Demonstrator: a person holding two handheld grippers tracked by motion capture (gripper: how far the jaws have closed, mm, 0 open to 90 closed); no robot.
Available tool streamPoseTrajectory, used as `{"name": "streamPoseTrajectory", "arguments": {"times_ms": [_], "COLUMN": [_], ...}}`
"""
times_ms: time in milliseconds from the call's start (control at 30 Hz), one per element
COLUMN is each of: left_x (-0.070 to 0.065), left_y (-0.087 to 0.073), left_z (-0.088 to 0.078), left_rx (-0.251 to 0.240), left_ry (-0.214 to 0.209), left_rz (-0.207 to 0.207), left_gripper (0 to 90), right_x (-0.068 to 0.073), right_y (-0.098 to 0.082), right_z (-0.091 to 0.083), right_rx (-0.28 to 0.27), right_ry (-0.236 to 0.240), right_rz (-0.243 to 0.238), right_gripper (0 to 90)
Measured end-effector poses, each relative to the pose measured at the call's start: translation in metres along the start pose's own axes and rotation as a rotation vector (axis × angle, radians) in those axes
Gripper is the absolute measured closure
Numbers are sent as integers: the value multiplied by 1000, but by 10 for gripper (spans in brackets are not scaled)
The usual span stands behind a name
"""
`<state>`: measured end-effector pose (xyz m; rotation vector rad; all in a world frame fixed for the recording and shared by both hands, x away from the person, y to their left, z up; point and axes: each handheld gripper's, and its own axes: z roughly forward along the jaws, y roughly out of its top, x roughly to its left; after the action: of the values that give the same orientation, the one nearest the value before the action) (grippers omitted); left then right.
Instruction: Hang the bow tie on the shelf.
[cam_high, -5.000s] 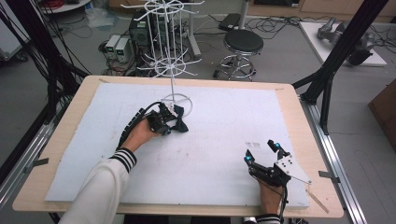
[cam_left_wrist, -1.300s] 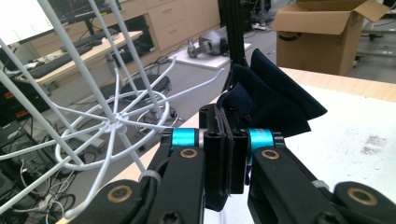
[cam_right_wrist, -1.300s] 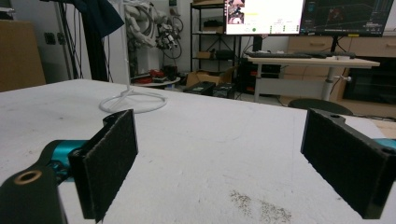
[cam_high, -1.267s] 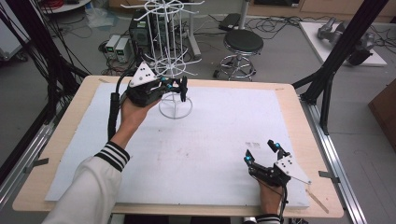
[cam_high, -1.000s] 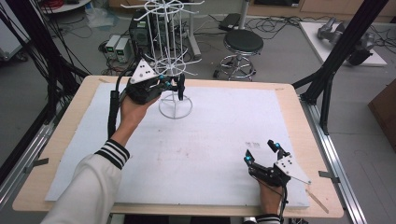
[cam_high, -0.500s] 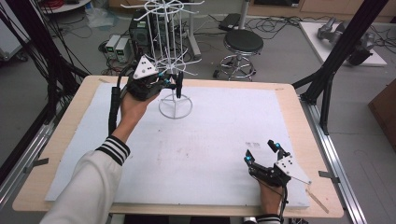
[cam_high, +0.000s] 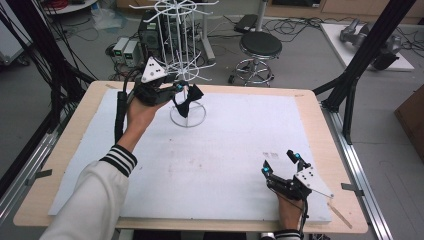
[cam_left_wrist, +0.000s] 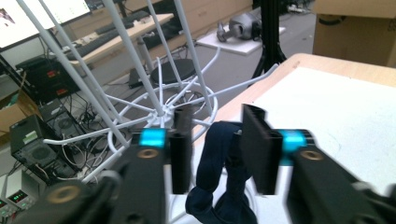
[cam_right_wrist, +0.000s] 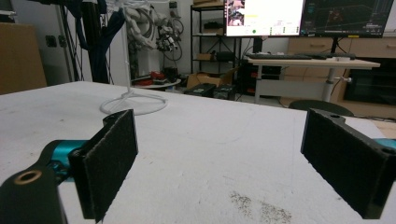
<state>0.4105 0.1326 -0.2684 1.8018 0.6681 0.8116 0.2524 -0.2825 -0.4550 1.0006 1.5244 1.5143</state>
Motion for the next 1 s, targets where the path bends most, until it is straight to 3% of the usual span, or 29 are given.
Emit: {"name": "streamPoseTrajectory", "arguments": {"times_ms": [100,167,300,400,567,733,867,1000], "left_x": [0,0,0,-1,-1,4,12,17], "left_y": [-3,-6,-15,-26,-51,-92,-129,-166], "left_z": [-7,-13,-30,-47,-79,-114,-133,-148], "left_rx": [-45,-89,-172,-221,-297,-332,-347,-341], "left_ry": [7,-1,-47,-112,-137,-128,-118,-82], "left_rz": [0,-21,-42,-56,-58,-69,-122,-169], "left_gripper": [451,323,194,126,77,77,77,77], "right_x": [0,0,-1,-1,0,1,1,0], "right_y": [0,0,0,0,0,0,0,0], "right_z": [0,0,0,0,-1,0,0,0], "right_rx": [-5,-10,-12,-13,-6,-6,-5,-6], "right_ry": [0,3,1,1,-1,-3,-3,-1], "right_rz": [-8,-6,-7,-8,-3,-6,-8,-7], "right_gripper": [100,100,100,100,100,100,100,100]}}
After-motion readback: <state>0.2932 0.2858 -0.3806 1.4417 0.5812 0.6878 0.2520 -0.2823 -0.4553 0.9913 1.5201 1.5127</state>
